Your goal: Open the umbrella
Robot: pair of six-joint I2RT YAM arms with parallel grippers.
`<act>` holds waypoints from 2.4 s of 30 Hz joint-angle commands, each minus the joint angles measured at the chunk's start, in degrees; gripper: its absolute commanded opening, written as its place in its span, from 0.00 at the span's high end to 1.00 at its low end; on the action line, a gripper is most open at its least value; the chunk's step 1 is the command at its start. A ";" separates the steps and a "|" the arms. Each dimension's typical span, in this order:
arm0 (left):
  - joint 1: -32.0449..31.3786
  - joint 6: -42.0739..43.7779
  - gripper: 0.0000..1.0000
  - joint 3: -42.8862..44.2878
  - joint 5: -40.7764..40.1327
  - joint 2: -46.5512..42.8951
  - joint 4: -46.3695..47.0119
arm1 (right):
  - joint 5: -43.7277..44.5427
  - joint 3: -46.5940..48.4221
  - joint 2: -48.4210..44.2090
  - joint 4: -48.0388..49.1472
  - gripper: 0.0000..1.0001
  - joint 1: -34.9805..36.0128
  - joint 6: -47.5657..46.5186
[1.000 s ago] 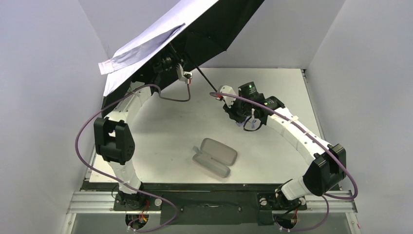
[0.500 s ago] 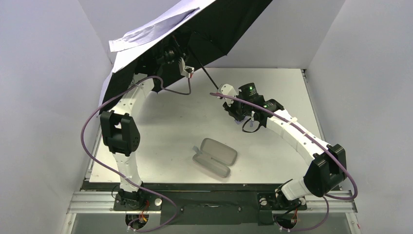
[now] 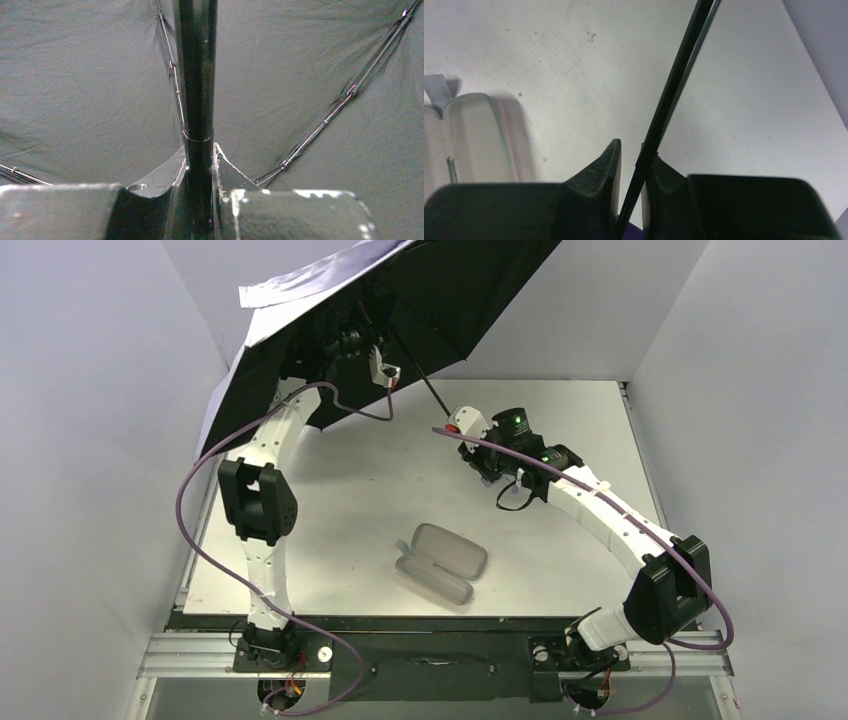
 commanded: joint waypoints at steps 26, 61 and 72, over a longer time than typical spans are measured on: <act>-5.96 -9.03 0.65 -33.96 -30.05 -19.19 42.39 | -18.98 3.43 -3.52 -38.18 1.00 0.14 -5.91; -32.00 -50.13 0.03 -67.94 -29.38 -53.36 18.93 | 5.56 -38.66 -47.34 21.70 1.00 -3.18 47.55; -31.68 -70.93 0.03 -68.26 -41.67 -60.03 -0.66 | 24.71 -47.37 -46.73 31.06 1.00 2.22 55.90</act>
